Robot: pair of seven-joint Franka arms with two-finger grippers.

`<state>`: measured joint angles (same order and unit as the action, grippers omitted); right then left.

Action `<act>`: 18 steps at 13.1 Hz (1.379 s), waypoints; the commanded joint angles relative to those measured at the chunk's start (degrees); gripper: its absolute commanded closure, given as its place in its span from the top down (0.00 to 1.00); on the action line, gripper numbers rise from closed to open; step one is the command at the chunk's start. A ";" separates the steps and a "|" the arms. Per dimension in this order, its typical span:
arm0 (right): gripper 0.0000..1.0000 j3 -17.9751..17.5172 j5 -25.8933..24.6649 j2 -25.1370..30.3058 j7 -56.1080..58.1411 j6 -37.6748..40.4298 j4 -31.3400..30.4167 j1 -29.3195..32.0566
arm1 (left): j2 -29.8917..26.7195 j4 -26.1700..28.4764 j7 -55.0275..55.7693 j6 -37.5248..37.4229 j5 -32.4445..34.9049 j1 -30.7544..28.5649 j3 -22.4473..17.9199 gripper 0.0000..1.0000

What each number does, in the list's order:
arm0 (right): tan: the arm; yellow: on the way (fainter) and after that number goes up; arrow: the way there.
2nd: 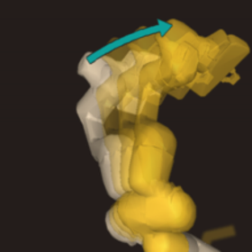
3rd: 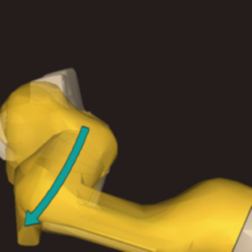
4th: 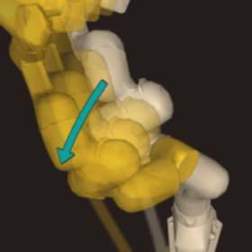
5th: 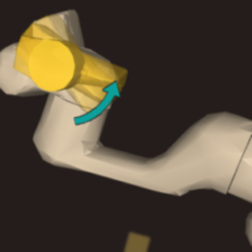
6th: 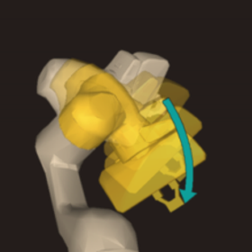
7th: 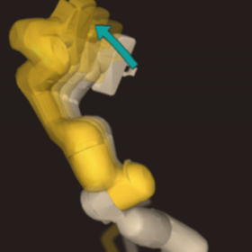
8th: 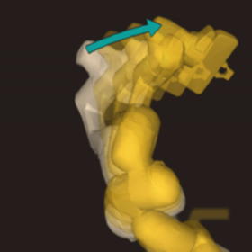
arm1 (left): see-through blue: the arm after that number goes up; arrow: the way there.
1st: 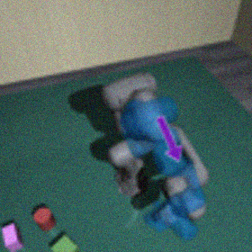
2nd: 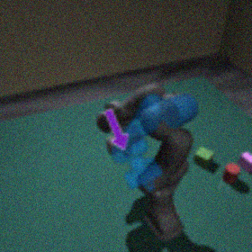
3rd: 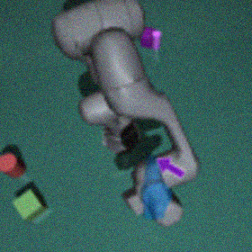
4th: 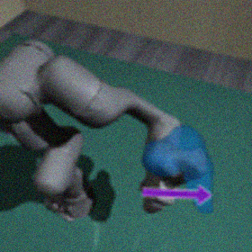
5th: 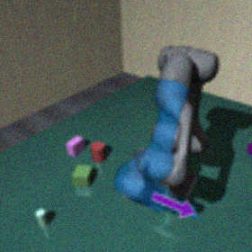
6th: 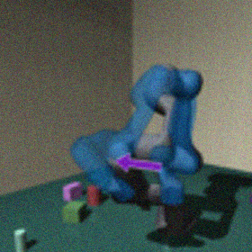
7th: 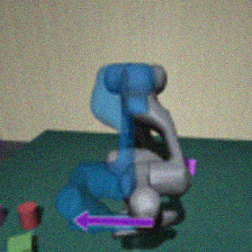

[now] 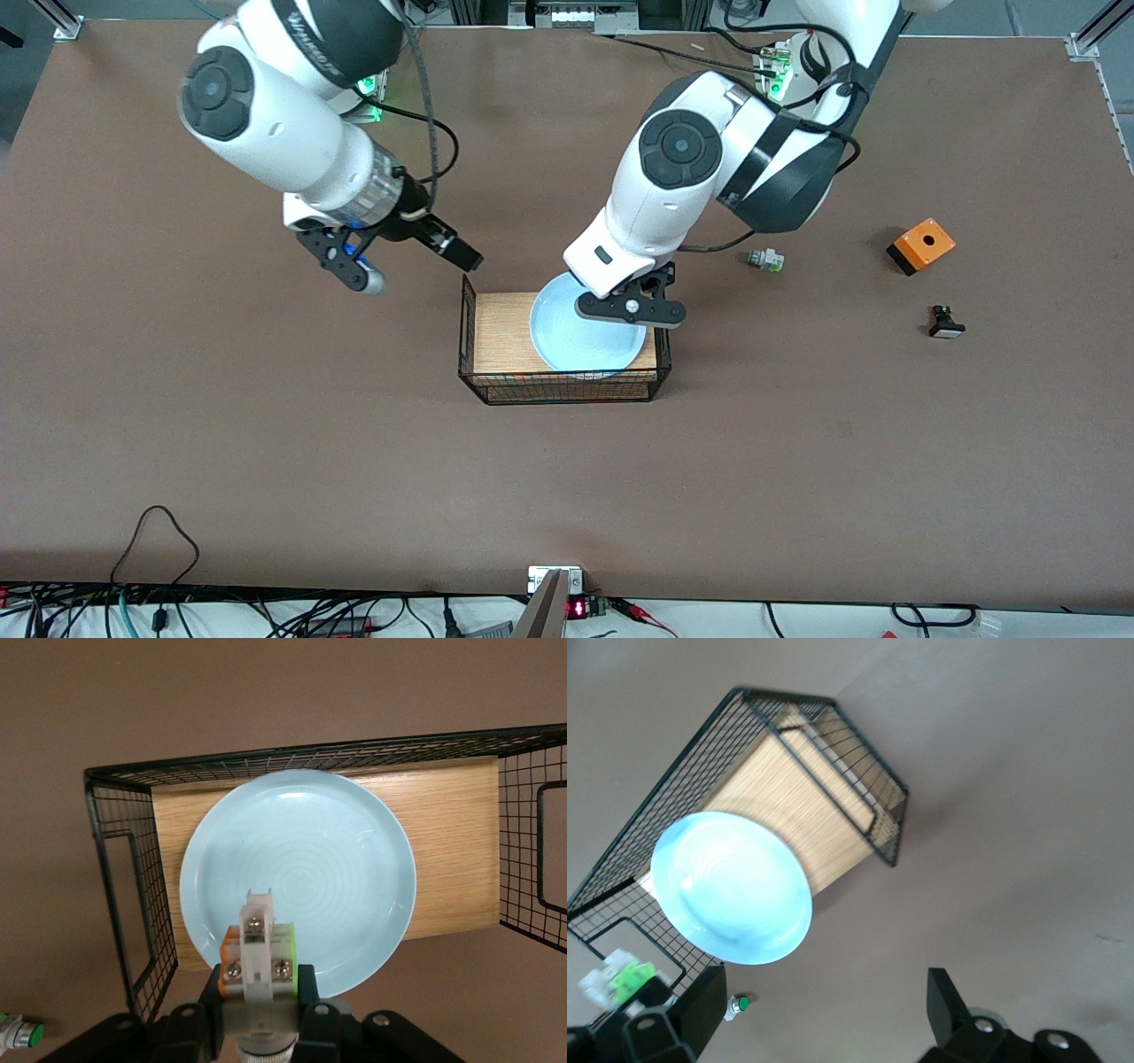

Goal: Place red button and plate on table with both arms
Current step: 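Lift the button with the left gripper while the right gripper approaches, then carry the button away with the left gripper while the right gripper grasps the plate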

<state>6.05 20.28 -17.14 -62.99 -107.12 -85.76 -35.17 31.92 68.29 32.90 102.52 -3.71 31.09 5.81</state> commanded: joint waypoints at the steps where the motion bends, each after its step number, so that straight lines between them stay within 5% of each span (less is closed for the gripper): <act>1: 1.00 0.45 1.25 -2.90 -1.17 -4.92 0.94 -2.53 | -1.24 -4.37 -5.18 -6.68 -1.04 -6.80 0.78 0.00; 6: 1.00 0.45 1.87 -6.24 -1.61 -9.14 0.94 -2.98 | -1.33 -5.63 -16.11 -12.43 0.02 -17.63 -0.18 0.00; 10: 1.00 0.45 1.78 -11.15 -1.17 -17.06 0.86 -4.90 | -4.04 -5.63 -19.61 -16.73 10.11 -20.36 -0.98 0.00; 15: 0.97 0.54 -2.96 -15.29 -1.35 -21.29 0.86 -7.28 | -6.34 -4.92 -30.69 -21.10 5.33 -32.82 -0.27 0.00; 18: 0.96 0.54 -4.01 -16.34 -1.00 -21.29 0.86 -7.37 | -12.47 5.40 -32.90 -18.79 2.74 -37.23 -0.98 0.00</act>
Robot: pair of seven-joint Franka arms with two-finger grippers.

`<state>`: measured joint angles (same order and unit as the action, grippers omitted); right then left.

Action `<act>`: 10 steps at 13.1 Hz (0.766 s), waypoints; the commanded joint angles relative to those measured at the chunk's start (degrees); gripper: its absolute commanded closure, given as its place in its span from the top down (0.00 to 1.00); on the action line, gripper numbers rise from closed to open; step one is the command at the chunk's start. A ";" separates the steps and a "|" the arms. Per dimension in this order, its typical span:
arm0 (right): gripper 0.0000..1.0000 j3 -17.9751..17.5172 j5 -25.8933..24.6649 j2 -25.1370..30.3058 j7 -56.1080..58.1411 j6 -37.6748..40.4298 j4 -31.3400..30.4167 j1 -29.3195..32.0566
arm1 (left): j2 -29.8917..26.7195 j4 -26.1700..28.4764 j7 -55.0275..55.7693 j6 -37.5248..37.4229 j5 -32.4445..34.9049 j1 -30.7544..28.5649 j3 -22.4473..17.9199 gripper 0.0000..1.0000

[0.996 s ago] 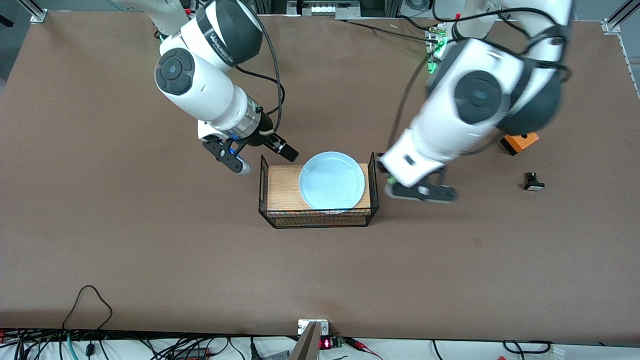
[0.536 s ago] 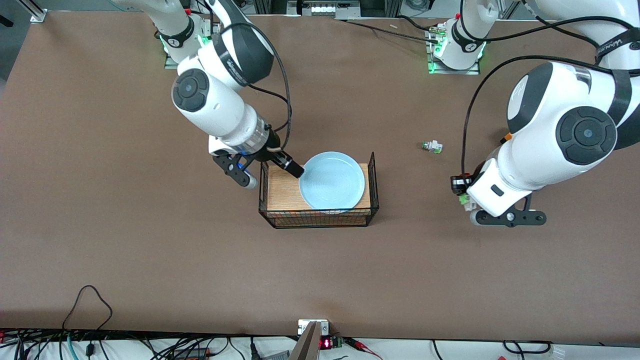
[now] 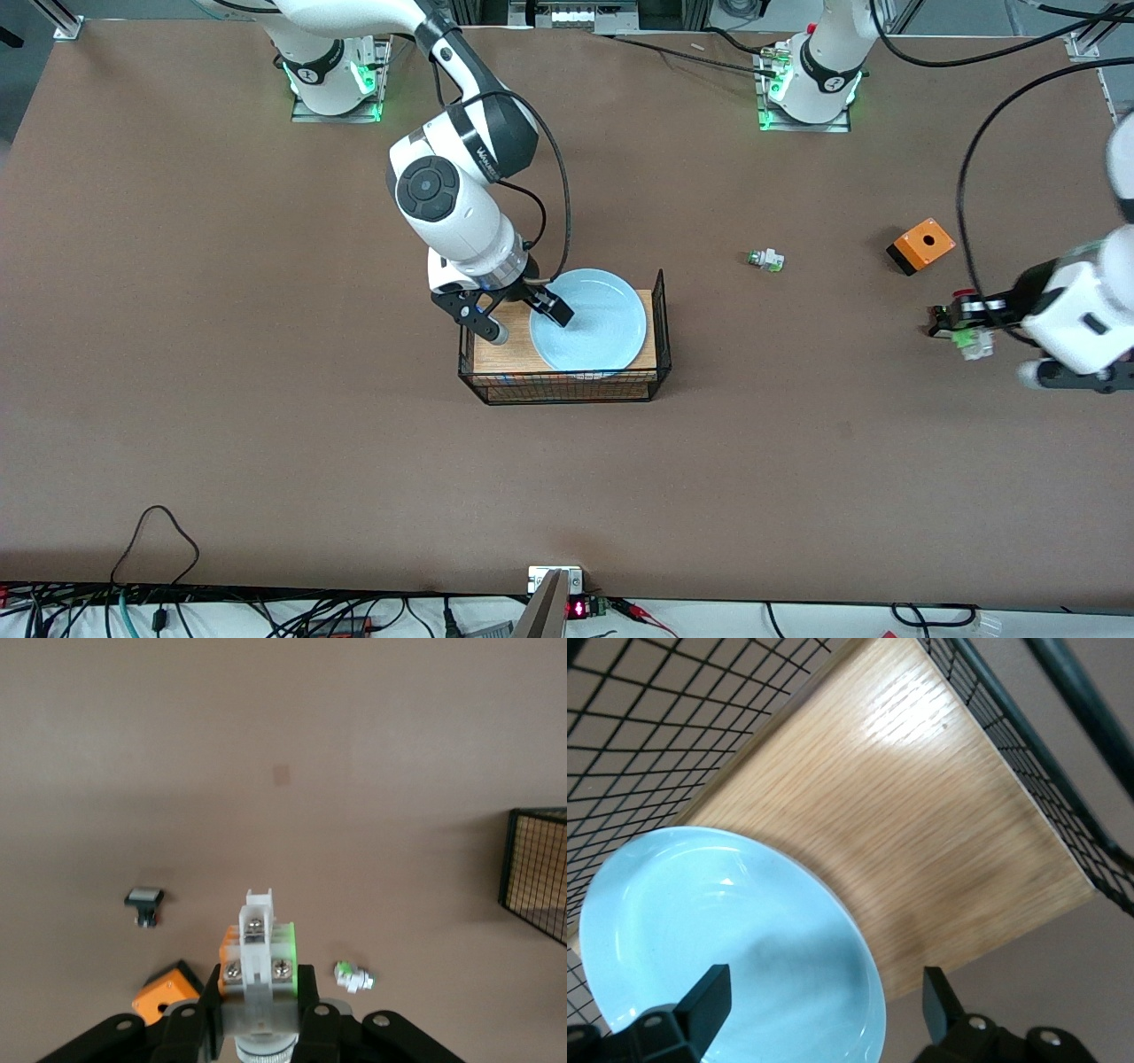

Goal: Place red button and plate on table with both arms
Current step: 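Carry the button away with the left gripper while the right gripper grasps the plate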

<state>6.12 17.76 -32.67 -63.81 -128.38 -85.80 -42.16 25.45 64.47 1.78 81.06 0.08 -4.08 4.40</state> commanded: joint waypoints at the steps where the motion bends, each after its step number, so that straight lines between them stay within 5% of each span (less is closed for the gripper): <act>1: 0.96 0.47 -3.07 -1.43 0.18 -0.20 0.90 -0.38 | -7.94 13.45 -3.08 5.05 -1.05 -3.56 0.44 0.00; 5: 0.90 0.47 -4.40 -2.84 0.18 -1.08 0.99 -0.99 | -10.76 26.38 -5.91 15.24 -0.96 -3.49 0.35 0.00; 10: 0.66 0.38 -3.79 -3.19 -0.87 -1.34 1.08 -1.08 | -13.93 42.21 -6.09 29.50 -0.96 -3.13 0.35 0.00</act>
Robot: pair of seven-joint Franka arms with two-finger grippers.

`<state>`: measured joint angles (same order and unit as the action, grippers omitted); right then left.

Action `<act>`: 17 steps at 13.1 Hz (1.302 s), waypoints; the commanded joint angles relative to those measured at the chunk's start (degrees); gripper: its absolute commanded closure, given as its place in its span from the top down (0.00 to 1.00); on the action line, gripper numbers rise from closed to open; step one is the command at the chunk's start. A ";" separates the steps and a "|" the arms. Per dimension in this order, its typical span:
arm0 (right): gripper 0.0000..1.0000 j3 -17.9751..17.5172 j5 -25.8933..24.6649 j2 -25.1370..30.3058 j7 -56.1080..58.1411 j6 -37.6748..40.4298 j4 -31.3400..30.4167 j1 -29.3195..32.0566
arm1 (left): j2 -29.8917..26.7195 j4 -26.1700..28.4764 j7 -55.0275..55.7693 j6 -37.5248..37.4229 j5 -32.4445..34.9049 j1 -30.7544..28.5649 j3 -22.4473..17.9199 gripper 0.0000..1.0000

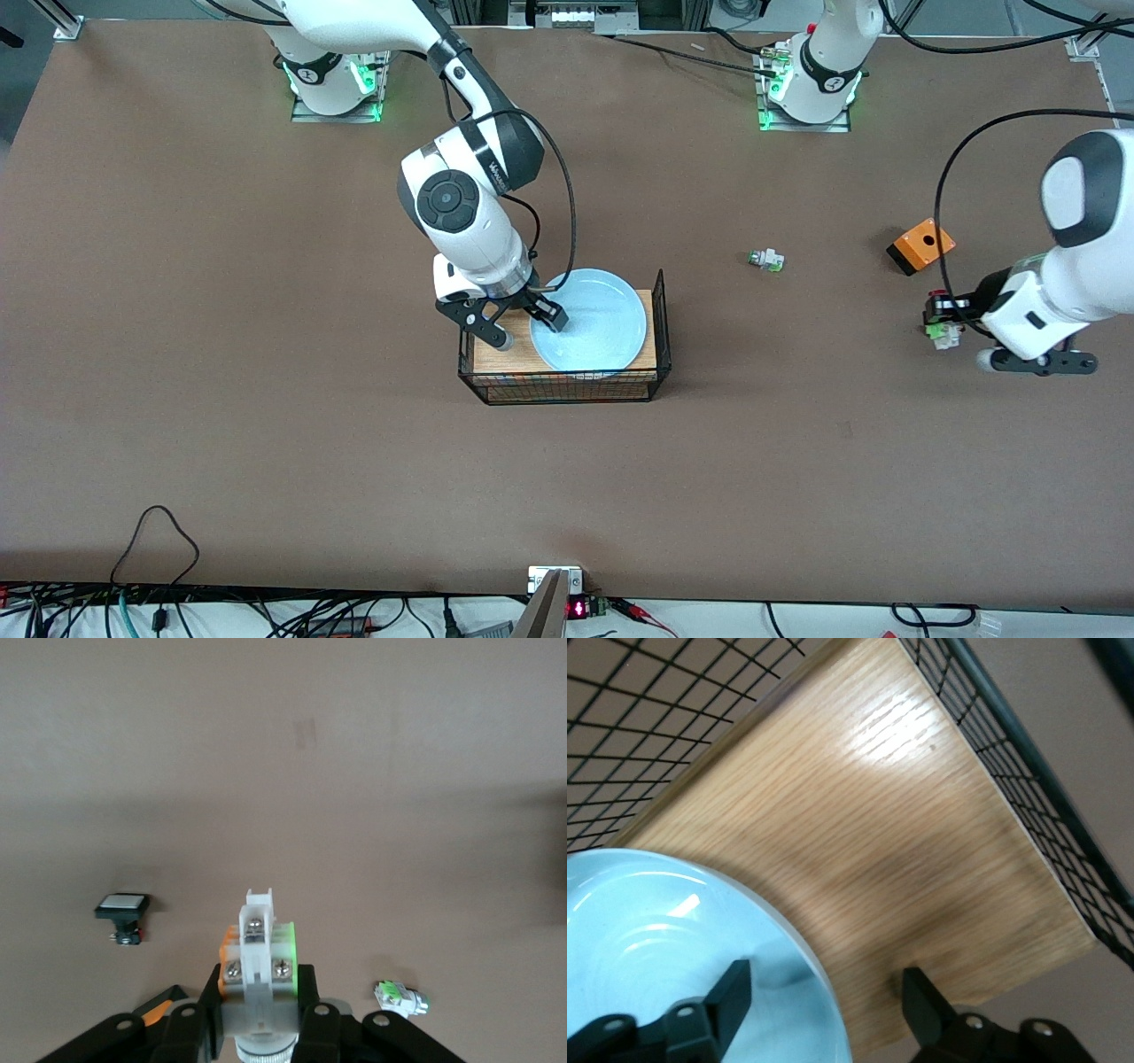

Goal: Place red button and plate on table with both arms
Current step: 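Carry the button away with the left gripper while the right gripper grasps the plate, then lower the button onto the table while the right gripper grips the plate rim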

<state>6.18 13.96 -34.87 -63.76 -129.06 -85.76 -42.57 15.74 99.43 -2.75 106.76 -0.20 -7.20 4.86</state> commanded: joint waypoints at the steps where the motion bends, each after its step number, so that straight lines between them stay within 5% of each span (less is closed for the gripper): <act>1: 0.63 0.32 0.02 -0.90 -0.92 -0.67 0.95 -0.58 | -4.22 9.88 -1.56 6.25 -0.68 0.34 -0.11 0.00; 8: 0.04 0.41 -0.07 -0.55 -9.71 -1.37 0.95 -2.86 | -3.61 28.07 -1.74 22.24 -0.59 1.23 -0.29 0.00; 13: 0.00 0.67 -0.69 1.12 -8.48 1.69 0.95 -2.86 | 0.95 31.17 -2.09 30.33 -0.59 0.96 -0.20 0.00; 17: 0.00 0.76 -4.11 2.79 -5.33 6.70 0.86 -2.86 | 3.16 37.05 -2.35 44.04 -0.59 1.05 -0.20 0.02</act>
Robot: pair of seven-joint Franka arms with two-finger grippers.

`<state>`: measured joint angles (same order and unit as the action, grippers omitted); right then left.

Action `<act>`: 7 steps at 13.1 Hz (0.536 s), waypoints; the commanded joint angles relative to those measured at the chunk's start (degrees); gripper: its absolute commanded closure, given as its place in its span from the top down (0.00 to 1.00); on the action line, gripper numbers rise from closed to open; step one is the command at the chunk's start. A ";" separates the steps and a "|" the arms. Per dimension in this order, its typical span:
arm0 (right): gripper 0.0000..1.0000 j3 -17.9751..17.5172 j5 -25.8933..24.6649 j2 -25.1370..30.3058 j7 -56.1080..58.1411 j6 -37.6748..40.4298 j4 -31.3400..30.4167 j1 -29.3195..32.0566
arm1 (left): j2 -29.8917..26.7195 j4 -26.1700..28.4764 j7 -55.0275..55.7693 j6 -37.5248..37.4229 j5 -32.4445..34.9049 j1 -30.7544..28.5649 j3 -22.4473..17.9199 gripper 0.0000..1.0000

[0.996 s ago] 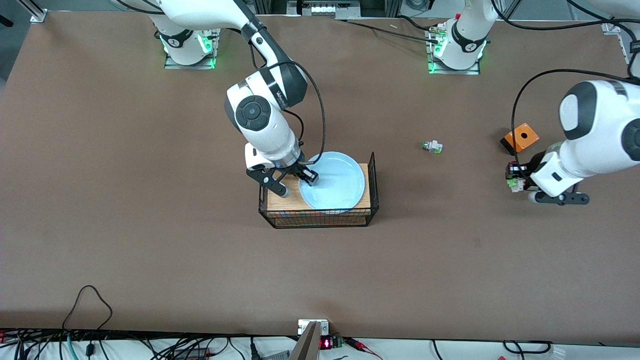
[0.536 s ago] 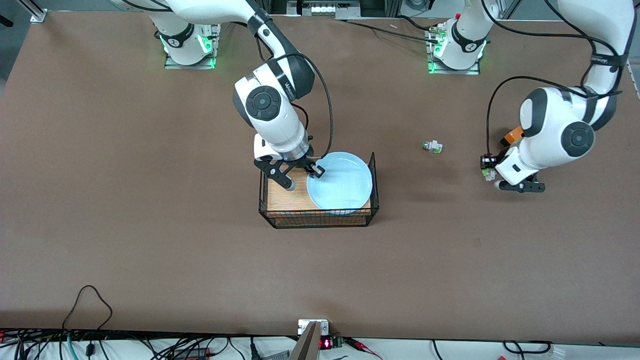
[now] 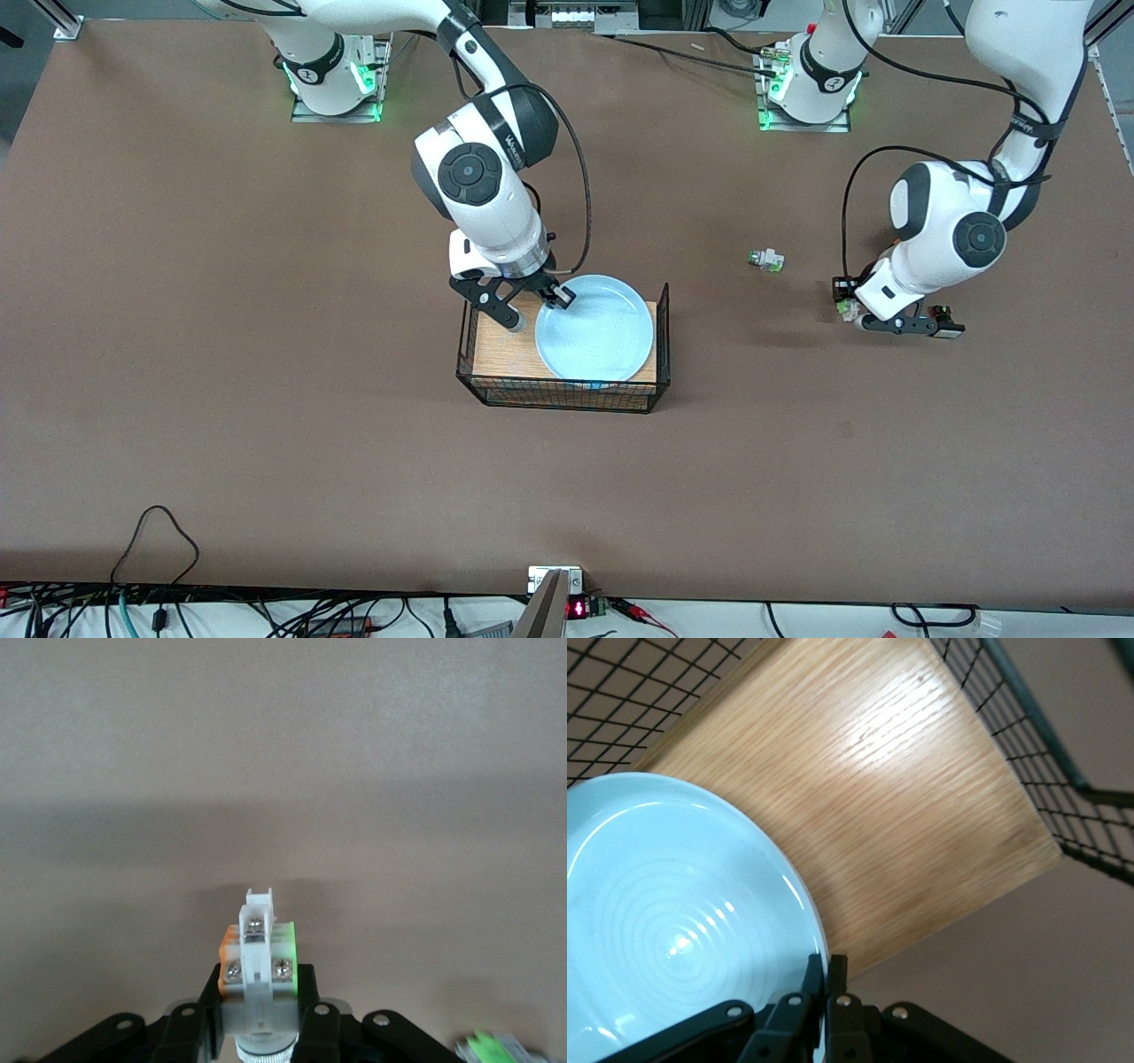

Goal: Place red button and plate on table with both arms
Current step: 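Lower the button onto the table while the right gripper grips the plate rim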

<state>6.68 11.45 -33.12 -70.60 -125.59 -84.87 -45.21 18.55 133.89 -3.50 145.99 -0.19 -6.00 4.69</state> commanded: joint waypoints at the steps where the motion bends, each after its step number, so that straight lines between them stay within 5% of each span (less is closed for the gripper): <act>1: 0.00 0.27 -1.69 1.21 1.87 4.29 -0.04 -0.40 | 0.44 2.61 -1.59 4.75 -0.60 -0.15 -0.03 0.18; 3: 0.00 0.18 -1.78 1.56 1.87 4.65 -0.21 -0.58 | -0.17 2.52 -1.59 4.31 -0.60 -0.07 -0.03 1.00; 7: 0.00 0.18 -1.69 5.24 1.17 11.05 -0.30 -2.25 | -5.44 -2.38 -1.15 -6.64 -0.68 0.46 0.06 1.00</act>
<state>6.69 10.64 -30.60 -69.24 -118.24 -84.68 -46.54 17.32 133.98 -3.66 145.97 -0.19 -5.83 4.77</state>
